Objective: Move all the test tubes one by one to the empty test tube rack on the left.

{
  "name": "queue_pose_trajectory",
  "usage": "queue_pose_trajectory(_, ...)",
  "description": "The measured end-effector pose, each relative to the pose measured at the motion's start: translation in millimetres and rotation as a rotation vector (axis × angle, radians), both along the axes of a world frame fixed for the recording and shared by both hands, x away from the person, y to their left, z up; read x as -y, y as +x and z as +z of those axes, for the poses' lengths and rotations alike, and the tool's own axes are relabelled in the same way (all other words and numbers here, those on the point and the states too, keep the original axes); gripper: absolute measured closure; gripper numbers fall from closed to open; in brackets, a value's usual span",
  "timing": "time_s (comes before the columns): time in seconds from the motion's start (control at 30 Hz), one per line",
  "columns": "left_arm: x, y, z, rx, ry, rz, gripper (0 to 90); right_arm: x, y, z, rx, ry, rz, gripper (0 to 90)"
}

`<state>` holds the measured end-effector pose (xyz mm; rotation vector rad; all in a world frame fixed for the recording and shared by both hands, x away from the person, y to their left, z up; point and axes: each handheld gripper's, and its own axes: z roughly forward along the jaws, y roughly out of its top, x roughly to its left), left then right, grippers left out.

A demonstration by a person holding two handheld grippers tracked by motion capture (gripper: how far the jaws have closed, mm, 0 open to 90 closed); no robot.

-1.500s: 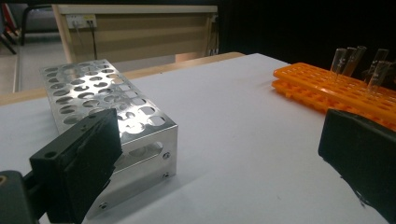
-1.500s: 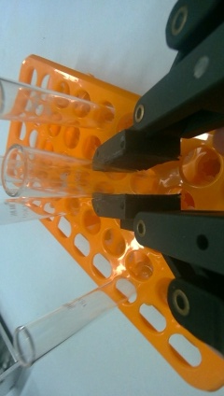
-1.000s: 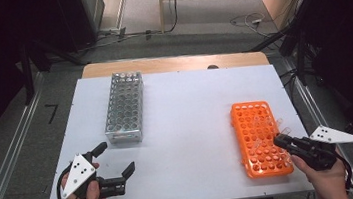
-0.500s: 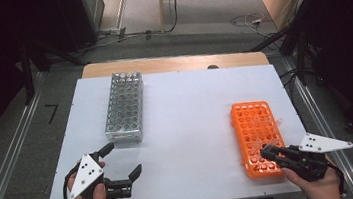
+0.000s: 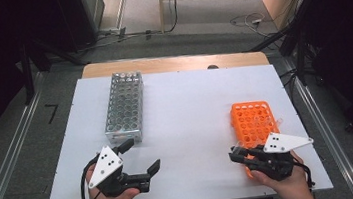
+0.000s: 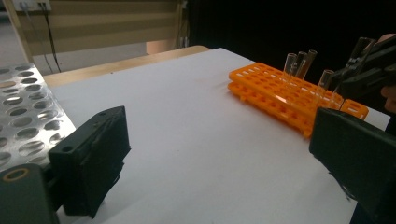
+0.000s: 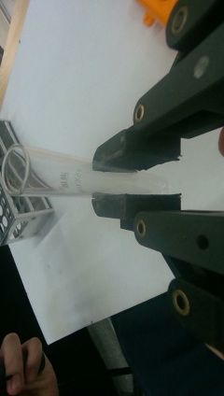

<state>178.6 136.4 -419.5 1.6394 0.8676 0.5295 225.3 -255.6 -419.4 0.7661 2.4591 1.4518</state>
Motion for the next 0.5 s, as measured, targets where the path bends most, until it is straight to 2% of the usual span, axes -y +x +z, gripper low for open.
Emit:
queue_pose_trajectory(0.13, 15.1, 4.9, 8.6, -0.031, 0.007, -0.007, 17.2, -15.1, 5.6, 0.3, -0.001, -0.018, 0.024, 74.5)
queue_pose_trajectory(0.2, 18.4, 5.8, 9.8, -0.034, 0.013, -0.017, 21.2, -23.1, 8.1, 0.8, 0.009, -0.029, 0.037, 74.5)
queue_pose_trajectory(0.27, 28.2, 9.2, 13.7, -0.037, 0.019, -0.061, 23.8, -30.6, 10.4, 1.5, 0.014, -0.028, 0.050, 74.5)
queue_pose_trajectory(0.37, 34.3, 11.9, 16.8, -0.036, 0.014, -0.090, 28.0, -41.3, 13.0, 2.3, 0.015, -0.030, 0.068, 74.5)
queue_pose_trajectory(0.4, 40.8, 14.4, 19.6, -0.033, 0.014, -0.114, 29.9, -44.7, 13.6, 2.4, 0.020, -0.031, 0.075, 74.5)
queue_pose_trajectory(0.43, 40.8, 14.4, 19.6, -0.033, 0.014, -0.114, 31.1, -48.2, 14.0, 2.4, 0.019, -0.030, 0.083, 74.5)
queue_pose_trajectory(0.5, 51.3, 17.9, 22.2, -0.031, 0.025, -0.157, 32.9, -54.8, 14.2, 2.0, 0.025, -0.034, 0.098, 74.5)
